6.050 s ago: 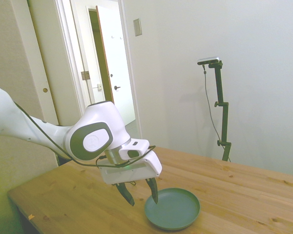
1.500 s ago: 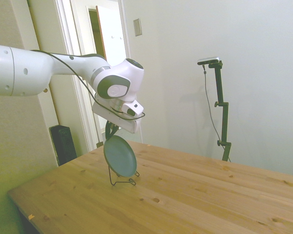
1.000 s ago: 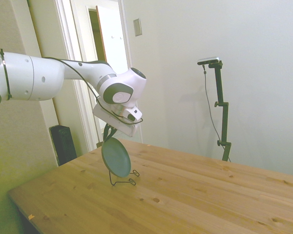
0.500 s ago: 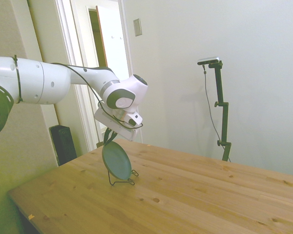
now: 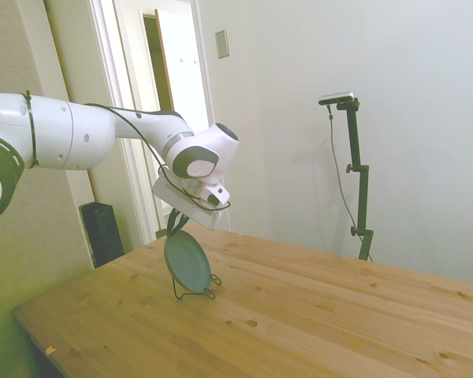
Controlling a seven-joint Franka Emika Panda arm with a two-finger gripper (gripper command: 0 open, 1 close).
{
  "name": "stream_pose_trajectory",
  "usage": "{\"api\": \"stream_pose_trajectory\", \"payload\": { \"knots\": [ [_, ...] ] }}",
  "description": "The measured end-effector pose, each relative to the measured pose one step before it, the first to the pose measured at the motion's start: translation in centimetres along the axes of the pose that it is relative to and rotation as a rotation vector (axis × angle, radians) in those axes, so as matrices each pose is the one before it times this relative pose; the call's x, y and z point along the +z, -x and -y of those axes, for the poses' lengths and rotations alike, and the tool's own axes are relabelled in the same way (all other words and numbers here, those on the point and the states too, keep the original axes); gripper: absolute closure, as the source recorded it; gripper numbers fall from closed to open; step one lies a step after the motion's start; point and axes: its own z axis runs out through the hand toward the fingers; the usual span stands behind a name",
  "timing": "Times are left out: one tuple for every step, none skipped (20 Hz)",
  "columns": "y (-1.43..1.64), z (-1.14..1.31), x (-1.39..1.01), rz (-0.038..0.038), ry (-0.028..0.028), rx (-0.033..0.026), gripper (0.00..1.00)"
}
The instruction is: Load the plate
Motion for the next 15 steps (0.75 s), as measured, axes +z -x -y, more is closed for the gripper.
{"api": "stream_pose_trajectory", "payload": {
  "knots": [
    [0.028, 0.005, 0.001, -0.0006, 0.00021, -0.00017, 0.0],
    [0.059, 0.003, 0.014, -0.00174, 0.00135, -0.00035, 0.0],
    [0.043, -0.047, 0.083, -0.00338, 0.00421, 0.00017, 0.0],
    [0.047, 0.018, 0.075, -0.00715, 0.00314, -0.00078, 0.0],
    [0.177, 0.038, 0.022, -0.00684, 0.00427, -0.00177, 0.0],
    [0.226, 0.07, -0.098, -0.01017, 0.00405, -0.00287, 0.0],
    [0.4, 0.145, -0.352, -0.01532, 0.00642, -0.00599, 0.0],
    [0.575, 0.104, -0.678, -0.02427, 0.00994, -0.00682, 0.0],
    [0.772, 0.08, -0.957, -0.03153, 0.01209, -0.00672, 0.0],
    [0.922, 0.06, -1.223, -0.04149, 0.01435, -0.00395, 0.0],
    [0.963, -0.05, -1.482, -0.0498, 0.01596, -0.00029, 0.0],
    [1.013, -0.178, -1.564, -0.04984, 0.01817, -0.00194, 0.0],
    [1.023, -0.343, -1.666, -0.05102, 0.02033, 0.0013, 0.0],
    [0.9, -0.499, -1.611, -0.0482, 0.02065, -0.00073, 0.0],
    [0.758, -0.751, -1.579, -0.04845, 0.02394, -0.00494, 0.0]
  ]
}}
